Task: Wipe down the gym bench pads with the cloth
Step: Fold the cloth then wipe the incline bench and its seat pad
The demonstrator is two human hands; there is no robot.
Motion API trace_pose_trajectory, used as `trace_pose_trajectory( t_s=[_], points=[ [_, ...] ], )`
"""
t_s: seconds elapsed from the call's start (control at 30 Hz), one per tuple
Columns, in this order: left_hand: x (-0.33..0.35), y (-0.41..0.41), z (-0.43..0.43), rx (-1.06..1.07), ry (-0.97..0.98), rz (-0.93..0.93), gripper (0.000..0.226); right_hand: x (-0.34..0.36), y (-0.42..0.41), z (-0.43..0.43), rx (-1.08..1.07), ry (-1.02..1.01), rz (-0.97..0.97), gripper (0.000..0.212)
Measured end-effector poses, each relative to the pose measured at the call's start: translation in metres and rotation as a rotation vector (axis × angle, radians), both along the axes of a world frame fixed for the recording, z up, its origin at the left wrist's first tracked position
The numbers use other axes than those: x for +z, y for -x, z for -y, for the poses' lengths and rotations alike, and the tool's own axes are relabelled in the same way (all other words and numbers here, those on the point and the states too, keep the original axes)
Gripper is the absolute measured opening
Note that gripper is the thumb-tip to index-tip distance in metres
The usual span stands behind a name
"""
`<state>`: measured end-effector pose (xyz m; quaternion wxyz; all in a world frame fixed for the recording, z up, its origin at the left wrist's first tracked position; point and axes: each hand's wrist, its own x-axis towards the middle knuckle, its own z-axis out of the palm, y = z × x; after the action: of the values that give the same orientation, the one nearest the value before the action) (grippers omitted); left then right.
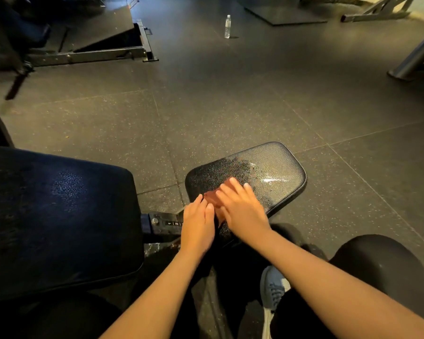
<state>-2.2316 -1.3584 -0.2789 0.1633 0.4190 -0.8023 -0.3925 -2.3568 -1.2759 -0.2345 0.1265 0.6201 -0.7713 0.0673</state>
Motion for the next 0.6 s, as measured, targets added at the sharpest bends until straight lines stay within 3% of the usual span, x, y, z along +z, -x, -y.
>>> trace_pose_trajectory(
  t_s=[0.1,0.17,0.3,0.43,0.6],
  points=[
    [0.01,0.002,-0.012,-0.062,0.034,0.071,0.063,0.002,0.016,-0.004,-0.102,0.13,0.03,0.045],
    [0.018,0.001,-0.016,-0.084,0.059,0.005,0.069,-0.004,0.004,-0.008,-0.131,0.151,0.061,0.047],
    [0.024,-0.008,-0.024,0.05,-0.065,-0.198,0.039,-0.016,-0.028,-0.026,-0.022,0.088,0.098,0.05],
    [0.02,-0.011,-0.031,0.007,-0.061,-0.075,0.043,-0.011,0.002,-0.037,0.081,0.05,-0.027,0.045],
    [0.03,-0.008,-0.045,-0.086,0.03,-0.007,0.042,-0.008,0.01,-0.041,-0.135,0.221,0.044,0.047]
  ],
)
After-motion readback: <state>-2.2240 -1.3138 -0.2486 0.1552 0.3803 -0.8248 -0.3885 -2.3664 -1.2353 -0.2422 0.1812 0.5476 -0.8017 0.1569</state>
